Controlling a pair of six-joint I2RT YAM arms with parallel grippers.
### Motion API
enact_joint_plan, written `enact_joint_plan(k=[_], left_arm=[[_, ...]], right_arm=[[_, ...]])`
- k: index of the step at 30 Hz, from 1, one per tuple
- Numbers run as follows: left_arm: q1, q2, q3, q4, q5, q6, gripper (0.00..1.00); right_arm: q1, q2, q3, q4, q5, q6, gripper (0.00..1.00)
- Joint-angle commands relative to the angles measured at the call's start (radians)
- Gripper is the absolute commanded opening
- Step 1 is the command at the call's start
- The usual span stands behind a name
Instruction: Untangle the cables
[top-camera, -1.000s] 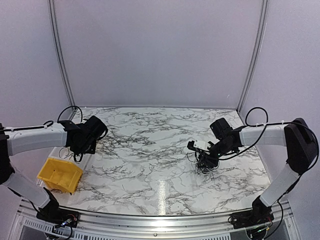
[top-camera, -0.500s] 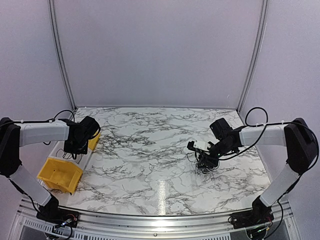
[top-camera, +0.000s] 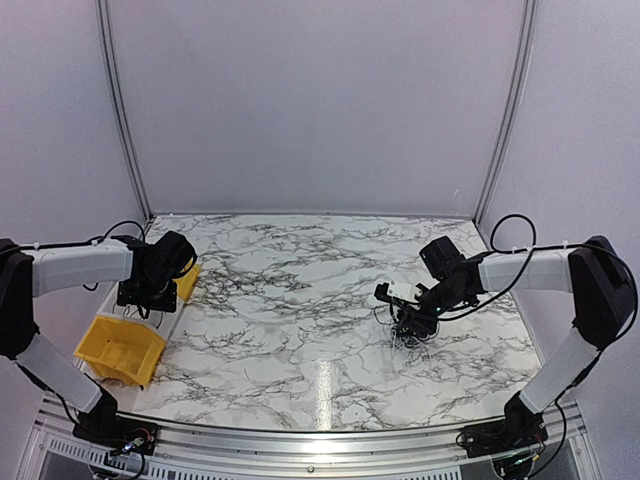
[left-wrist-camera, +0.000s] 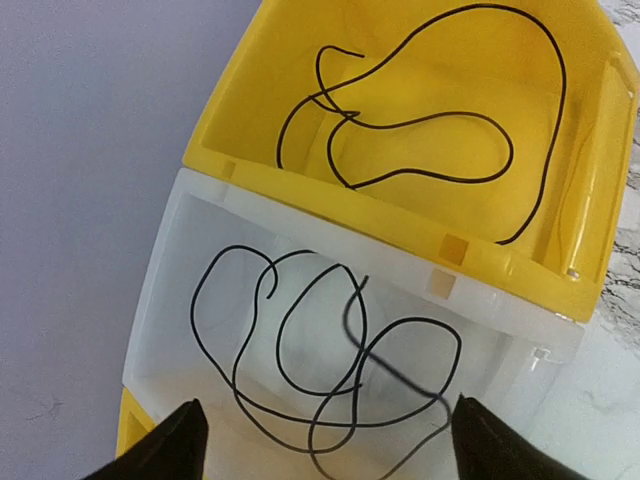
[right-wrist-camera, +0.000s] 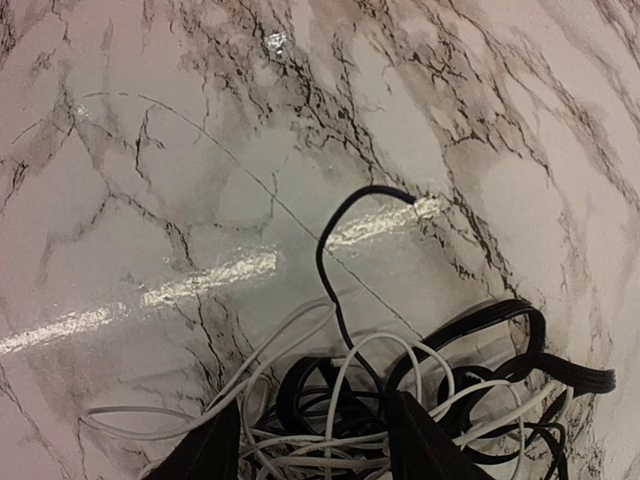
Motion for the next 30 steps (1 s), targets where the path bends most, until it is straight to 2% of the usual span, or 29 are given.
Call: enact_joint_plan(k=[1,6,9,12,14,20,24,26,28,30], left_arm=[[-0.013,-0.141,0.075,-0.102,-0.019,-0.007,0.99],[-0.082,-0.185,0.209,-0.26,-0.152,0.024,0.99],[-0.174,-0.155,0.276,-0.262,-0.165,0.135,0.99],[-0.305,-0.168,0.279,-0.114,-0.21,0.246,0.99],[-0.35,-0.195,0.264,0.05,-0.186,0.32,0.99],[-0.407,-0.244,0.249,0.424,0.001,0.465,0.99],[-0.412,-0.166,0.34,0.496,0.045,0.451,0.99],[-0.412,-0.129,0.351,0.56,0.011,0.464,0.99],[-0.412,-0.076,0.344,0.625,-0.118,0.464,0.99],[-0.411,0.004,0.347,0.648,-0.184,0.502,0.99]], right_arm=[[0.008,-0.002,0.028,-0.043,0.029,-0.012,0.5],[0.009,-0.001,0.03,-0.045,0.032,-0.013,0.5],[0.01,-0.007,0.03,-0.039,0.042,-0.006,0.5],[0.01,-0.03,0.028,-0.028,0.045,0.0,0.5],[0.01,-0.047,0.024,-0.02,0.045,0.004,0.5],[0.01,-0.102,0.011,0.013,0.055,0.019,0.49],[0.01,-0.132,0.007,0.034,0.055,0.029,0.49],[0.009,-0.142,0.003,0.042,0.053,0.032,0.49],[0.008,-0.147,0.002,0.048,0.05,0.037,0.49],[0.008,-0.154,0.007,0.06,0.047,0.062,0.49]])
